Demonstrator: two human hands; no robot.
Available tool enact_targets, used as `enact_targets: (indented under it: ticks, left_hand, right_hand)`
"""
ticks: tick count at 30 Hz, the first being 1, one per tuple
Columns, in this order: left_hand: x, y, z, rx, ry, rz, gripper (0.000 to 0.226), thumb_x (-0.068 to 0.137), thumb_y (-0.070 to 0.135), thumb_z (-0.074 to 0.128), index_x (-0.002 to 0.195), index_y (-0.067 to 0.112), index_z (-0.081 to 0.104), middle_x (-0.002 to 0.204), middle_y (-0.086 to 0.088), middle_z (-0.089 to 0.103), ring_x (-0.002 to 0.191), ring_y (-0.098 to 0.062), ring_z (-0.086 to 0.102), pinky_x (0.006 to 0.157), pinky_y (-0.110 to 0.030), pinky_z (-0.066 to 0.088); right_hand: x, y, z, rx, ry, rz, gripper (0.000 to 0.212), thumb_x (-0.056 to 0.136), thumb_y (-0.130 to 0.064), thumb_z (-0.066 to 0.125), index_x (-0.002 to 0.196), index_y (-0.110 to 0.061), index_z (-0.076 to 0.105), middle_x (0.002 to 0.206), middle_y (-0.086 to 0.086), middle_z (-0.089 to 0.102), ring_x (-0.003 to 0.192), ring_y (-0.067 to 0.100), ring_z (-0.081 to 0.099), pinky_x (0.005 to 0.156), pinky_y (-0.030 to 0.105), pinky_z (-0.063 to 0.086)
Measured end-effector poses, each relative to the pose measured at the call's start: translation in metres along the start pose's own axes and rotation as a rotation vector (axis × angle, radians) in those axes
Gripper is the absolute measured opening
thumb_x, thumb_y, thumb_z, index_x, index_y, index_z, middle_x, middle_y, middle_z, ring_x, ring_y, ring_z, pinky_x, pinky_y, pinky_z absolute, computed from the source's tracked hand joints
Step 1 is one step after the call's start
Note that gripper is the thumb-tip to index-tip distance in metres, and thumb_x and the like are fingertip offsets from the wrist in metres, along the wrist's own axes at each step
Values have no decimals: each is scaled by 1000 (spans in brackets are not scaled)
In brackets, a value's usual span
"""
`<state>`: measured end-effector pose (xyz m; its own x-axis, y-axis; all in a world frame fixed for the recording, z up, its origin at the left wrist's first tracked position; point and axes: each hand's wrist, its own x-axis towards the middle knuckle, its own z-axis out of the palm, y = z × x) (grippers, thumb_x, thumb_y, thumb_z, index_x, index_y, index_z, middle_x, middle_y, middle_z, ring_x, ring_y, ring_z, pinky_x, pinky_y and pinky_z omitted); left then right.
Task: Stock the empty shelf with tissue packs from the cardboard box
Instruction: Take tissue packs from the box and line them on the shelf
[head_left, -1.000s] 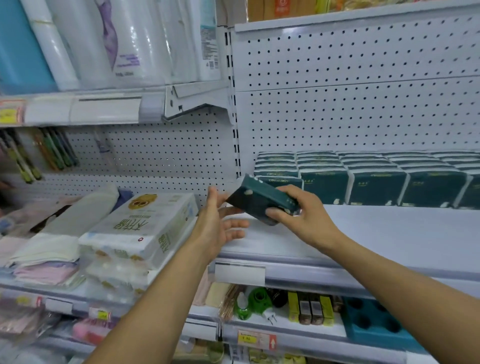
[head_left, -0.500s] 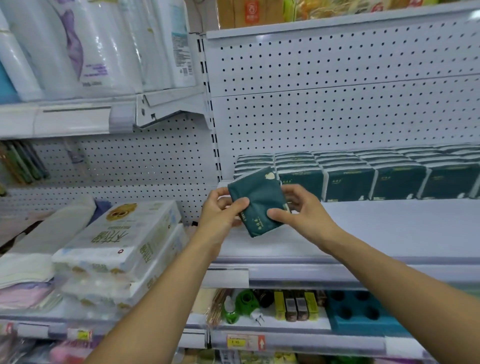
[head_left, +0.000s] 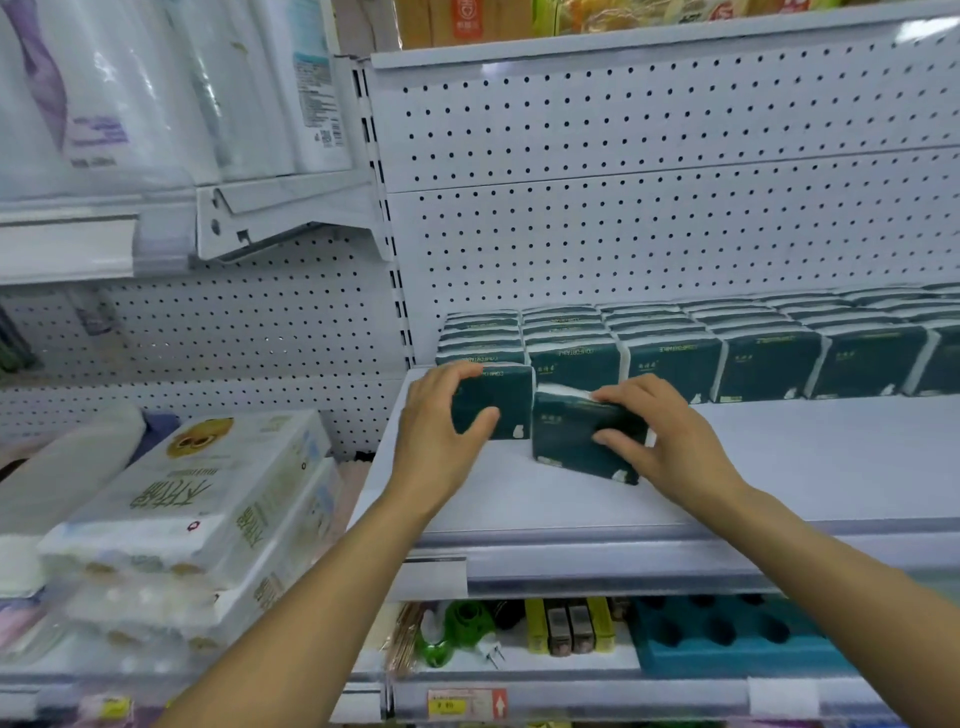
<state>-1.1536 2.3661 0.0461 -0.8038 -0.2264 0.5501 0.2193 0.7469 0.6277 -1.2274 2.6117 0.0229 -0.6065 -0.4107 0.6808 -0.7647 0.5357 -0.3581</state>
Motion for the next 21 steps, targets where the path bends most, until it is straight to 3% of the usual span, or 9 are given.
enact_targets:
  ticks: [3,8,13,19,21]
  left_hand:
    - [13,-22,7,177,-37,-3,61,90,23,68,144,29,41,154,9,33,142,-11,22,115,-26,18]
    - [32,-35,21,372,-123,66,78,91,26,69,154,29,23,163,9,11,151,-13,1,120,-35,13]
    - [40,-41,31,431,-102,75,74,91,24,68,152,28,28,162,8,16,150,-13,3,112,-35,31]
    - [48,-48,37,454,-71,96,69,86,22,73,147,24,39,153,4,33,146,-17,17,95,-38,48]
    - [50,-49,39,456,-60,109,69,85,22,74,146,23,41,151,3,36,145,-17,20,93,-38,50]
  right_hand:
    - [8,15,-1,-56,17,23,37,86,-20,72,121,-23,62,115,-6,56,105,12,50,80,33,52]
    - [27,30,14,-186,21,-41,46,82,-14,75,127,-17,62,129,2,56,119,19,46,81,38,53]
    - [39,39,31,-263,8,-99,58,77,-28,81,129,-16,58,137,2,50,125,24,46,85,38,52]
    - [53,50,42,-333,16,-150,57,73,-20,83,125,-12,59,136,4,51,122,27,46,79,34,51]
    - [56,52,44,-330,18,-144,57,74,-18,82,126,-12,59,137,5,51,127,28,44,85,37,52]
